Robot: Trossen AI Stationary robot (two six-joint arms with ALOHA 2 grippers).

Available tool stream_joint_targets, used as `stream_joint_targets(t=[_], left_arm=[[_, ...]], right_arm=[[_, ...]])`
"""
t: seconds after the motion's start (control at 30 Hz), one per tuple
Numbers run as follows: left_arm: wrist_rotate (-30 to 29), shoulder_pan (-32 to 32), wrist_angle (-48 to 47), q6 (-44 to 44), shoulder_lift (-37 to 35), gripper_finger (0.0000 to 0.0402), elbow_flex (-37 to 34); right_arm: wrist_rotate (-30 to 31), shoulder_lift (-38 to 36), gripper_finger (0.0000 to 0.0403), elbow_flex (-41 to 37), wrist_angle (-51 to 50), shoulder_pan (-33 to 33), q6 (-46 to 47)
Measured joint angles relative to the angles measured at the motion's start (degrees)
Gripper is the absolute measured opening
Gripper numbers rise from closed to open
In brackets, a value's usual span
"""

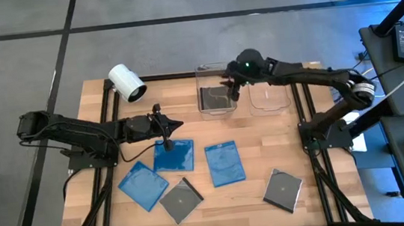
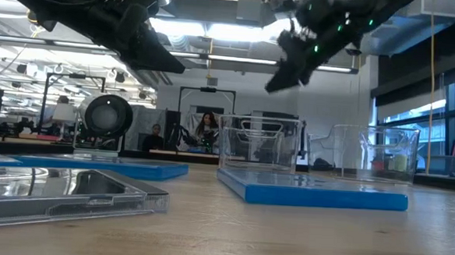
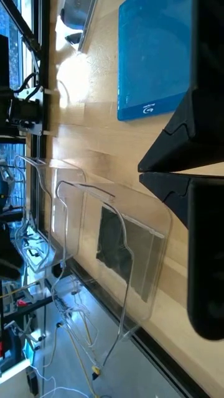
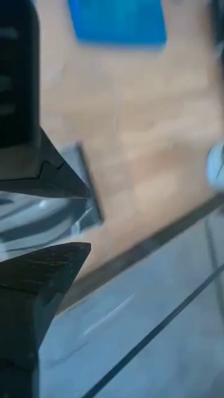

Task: Pick & place jewel cases by type
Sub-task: Put the right blue CD case into the right transparent bin

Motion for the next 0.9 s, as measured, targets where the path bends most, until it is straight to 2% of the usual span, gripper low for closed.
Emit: stream_joint_targets(t=[0.17, 0.43, 0.73, 0.9], left_arm=[[0.1, 0.0, 0.0, -0.2, 0.0, 0.0007, 0.0], [0.0, 0.0, 0.0, -2.5, 0.0, 0.0010, 0.0], [-0.2, 0.0, 0.0, -2.5, 0.0, 0.0007, 0.0], [-0.2, 0.0, 0.2, -2.5, 0.0, 0.0008, 0.0]], right_arm=[[-0.1, -3.3, 0.0130, 0.0, -1.6, 8.3, 0.2], [-0.1, -3.2, 0.0129, -1.0, -2.4, 18.6, 0.5], [0.0, -3.7, 0.0129, -12.1, 10.2, 22.0, 5.1], [2.2, -6.0, 0.0130, -16.4, 12.5, 22.8, 7.7]])
